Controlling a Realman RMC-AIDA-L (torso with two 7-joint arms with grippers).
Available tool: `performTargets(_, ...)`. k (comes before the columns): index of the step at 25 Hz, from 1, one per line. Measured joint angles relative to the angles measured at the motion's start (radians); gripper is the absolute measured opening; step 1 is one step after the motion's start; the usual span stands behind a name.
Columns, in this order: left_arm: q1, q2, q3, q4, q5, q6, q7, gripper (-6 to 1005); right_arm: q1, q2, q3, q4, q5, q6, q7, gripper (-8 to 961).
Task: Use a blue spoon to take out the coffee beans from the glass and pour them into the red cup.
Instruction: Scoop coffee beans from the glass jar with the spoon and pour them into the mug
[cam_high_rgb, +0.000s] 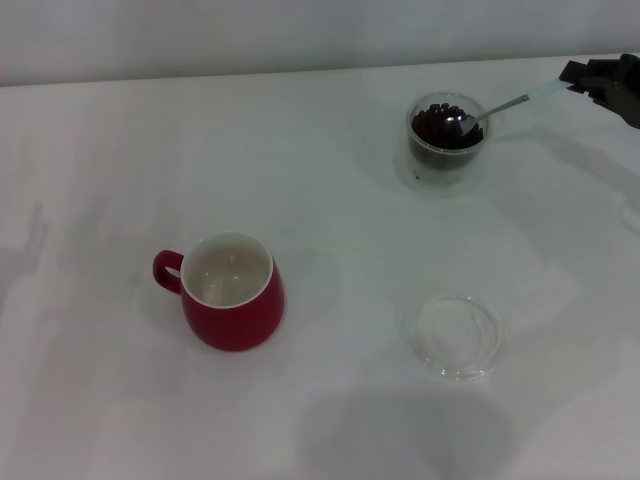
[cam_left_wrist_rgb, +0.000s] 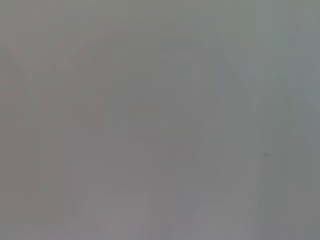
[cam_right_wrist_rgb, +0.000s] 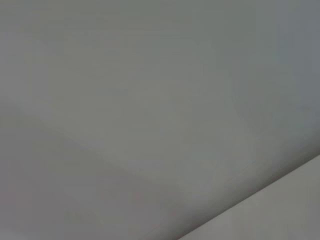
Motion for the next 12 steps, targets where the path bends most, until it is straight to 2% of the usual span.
performTargets(12,0.001,0.0,-0.002,0.0,-0.001,0.016,0.0,770,0.007,-0.008,-0.004,-0.002,-0.017,-0.033,0.055,149)
